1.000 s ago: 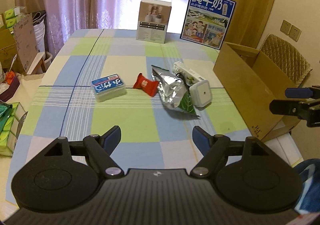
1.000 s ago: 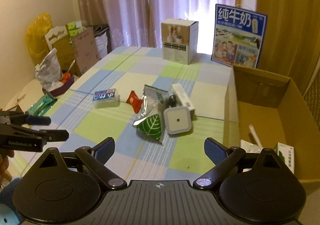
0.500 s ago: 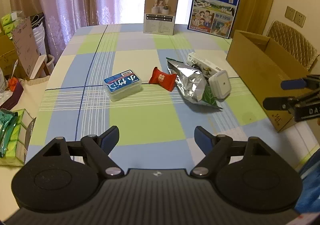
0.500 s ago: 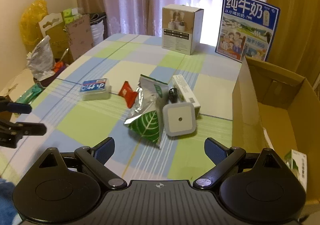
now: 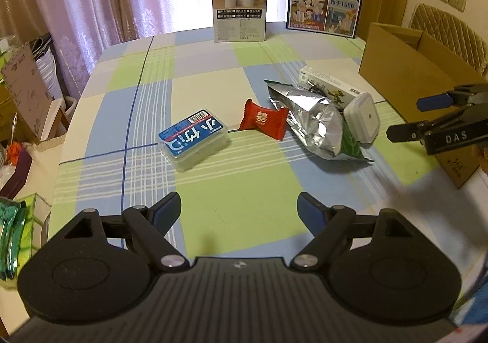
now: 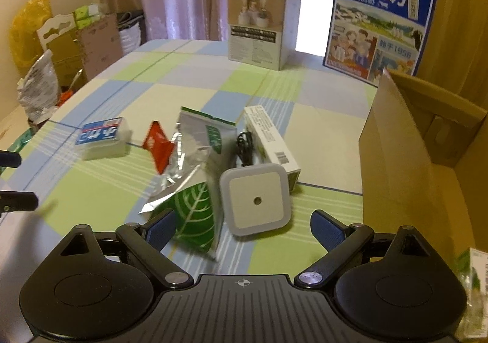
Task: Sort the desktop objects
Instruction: 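Grasp the white square night light with the right tool while the left tool grasps the blue toothpick box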
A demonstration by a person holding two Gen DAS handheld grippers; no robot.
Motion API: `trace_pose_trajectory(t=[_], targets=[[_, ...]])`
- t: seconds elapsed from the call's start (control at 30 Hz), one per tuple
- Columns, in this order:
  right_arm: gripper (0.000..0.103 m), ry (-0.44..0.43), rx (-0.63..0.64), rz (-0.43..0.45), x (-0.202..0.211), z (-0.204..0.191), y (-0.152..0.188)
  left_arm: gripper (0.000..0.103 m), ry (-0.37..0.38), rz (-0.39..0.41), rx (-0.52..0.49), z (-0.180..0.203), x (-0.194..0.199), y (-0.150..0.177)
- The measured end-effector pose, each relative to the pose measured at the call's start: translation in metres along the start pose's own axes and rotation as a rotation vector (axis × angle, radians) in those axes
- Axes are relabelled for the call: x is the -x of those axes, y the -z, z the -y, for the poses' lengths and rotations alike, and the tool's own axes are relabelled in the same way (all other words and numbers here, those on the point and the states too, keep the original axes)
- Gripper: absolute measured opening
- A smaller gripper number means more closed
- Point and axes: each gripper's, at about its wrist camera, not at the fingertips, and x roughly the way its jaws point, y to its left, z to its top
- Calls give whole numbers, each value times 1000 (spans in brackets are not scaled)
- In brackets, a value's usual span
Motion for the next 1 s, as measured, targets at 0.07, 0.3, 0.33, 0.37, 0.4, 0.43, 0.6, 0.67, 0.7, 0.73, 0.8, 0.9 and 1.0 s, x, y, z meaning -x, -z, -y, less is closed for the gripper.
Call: trace_pose_trajectory(t=[0.07,0.3,0.33,0.37,0.4,0.43,0.6,0.67,0.7,0.73,0.8,0.9,1.0], targets=[[89,2,-3,-7,-11,3,0,81,-2,-2,-18,-3,-8,-3],[84,16,26,-16,-37,7,-4,82,-3,-6,-50,-14,-32,-11],[83,17,31,-17,-40,8,-5,82,-2,-4,-56,-15,-34,-12],[83,18,34,-17,-43,8,-6,82,-1,-2,-62,-16,-37,-12],[82,19,37,-20,-46,8,-6,82,0,-1,-70,-16,-39,-13],[82,19,39,-23,-49,9,-6,83,2,1,-81,-17,-42,-13],[79,20,32,-34,-58,13,-4,86,9,21,-136,-19,-52,-15],[69,19,30,-39,-60,15,-4,86,14,23,-145,-22,-56,-15],[65,12,30,-46,-60,15,-5,86,14,23,-151,-23,-58,-16],[64,14,32,-50,-61,15,-5,86,12,23,-159,-25,-60,-17],[64,22,44,-54,-60,13,-5,86,6,25,-173,-28,-64,-18],[63,35,46,-63,-58,11,-5,86,0,28,-186,-33,-70,-21],[63,51,45,-77,-55,9,-5,86,-8,32,-209,-37,-75,-25]])
